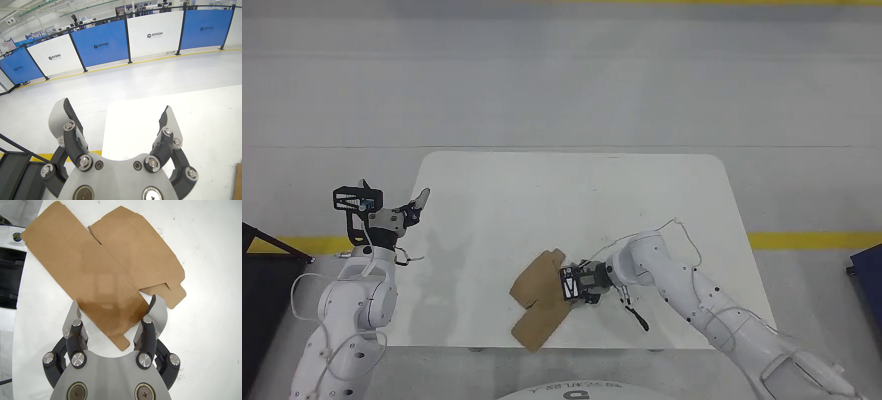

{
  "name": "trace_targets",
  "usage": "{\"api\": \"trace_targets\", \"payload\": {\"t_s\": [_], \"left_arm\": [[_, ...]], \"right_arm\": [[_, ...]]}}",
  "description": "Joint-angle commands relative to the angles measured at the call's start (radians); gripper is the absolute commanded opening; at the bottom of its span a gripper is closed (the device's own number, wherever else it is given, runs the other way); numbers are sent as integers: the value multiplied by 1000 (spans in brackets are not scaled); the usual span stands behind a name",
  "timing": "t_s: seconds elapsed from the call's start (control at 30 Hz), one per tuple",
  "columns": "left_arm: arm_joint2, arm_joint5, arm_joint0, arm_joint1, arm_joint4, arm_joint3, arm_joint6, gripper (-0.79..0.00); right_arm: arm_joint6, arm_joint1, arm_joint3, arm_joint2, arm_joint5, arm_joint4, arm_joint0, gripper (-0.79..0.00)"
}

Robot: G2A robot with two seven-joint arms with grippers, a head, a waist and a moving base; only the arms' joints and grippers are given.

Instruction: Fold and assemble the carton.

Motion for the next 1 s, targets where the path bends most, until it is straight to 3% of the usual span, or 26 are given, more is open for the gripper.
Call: {"api": "trace_targets", "payload": {"t_s": [0.0,0.13,0.2,0.3,0.37,0.5,0.57,0.7,0.73,0.77,0.9,0.97], "left_arm": [[0,0,0,0,0,0,0,0],[0,0,0,0,0,0,0,0],[0,0,0,0,0,0,0,0],[0,0,0,0,0,0,0,0],[0,0,0,0,0,0,0,0],[0,0,0,0,0,0,0,0],[0,0,0,0,0,0,0,0],[0,0,0,0,0,0,0,0],[0,0,0,0,0,0,0,0],[0,0,0,0,0,0,0,0],[0,-3,-1,0,6,-2,2,0],[6,-69,5,7,98,-14,6,0]], "right_arm": [[10,-10,11,-17,19,34,12,-431],[52,-36,25,-72,73,77,35,-397],[70,-47,32,-95,84,87,52,-277],[59,-55,35,-106,92,98,68,-274],[44,-52,25,-103,88,89,66,-286],[-8,-33,-19,-72,77,51,41,-188],[-54,-18,-51,-40,82,30,18,-182],[-188,20,-124,49,114,-24,-59,-191],[-239,30,-145,79,134,-39,-86,-148],[-299,42,-166,110,149,-57,-116,0],[-569,89,-207,246,267,-153,-269,0],[-706,106,-208,299,323,-181,-342,0]]}}
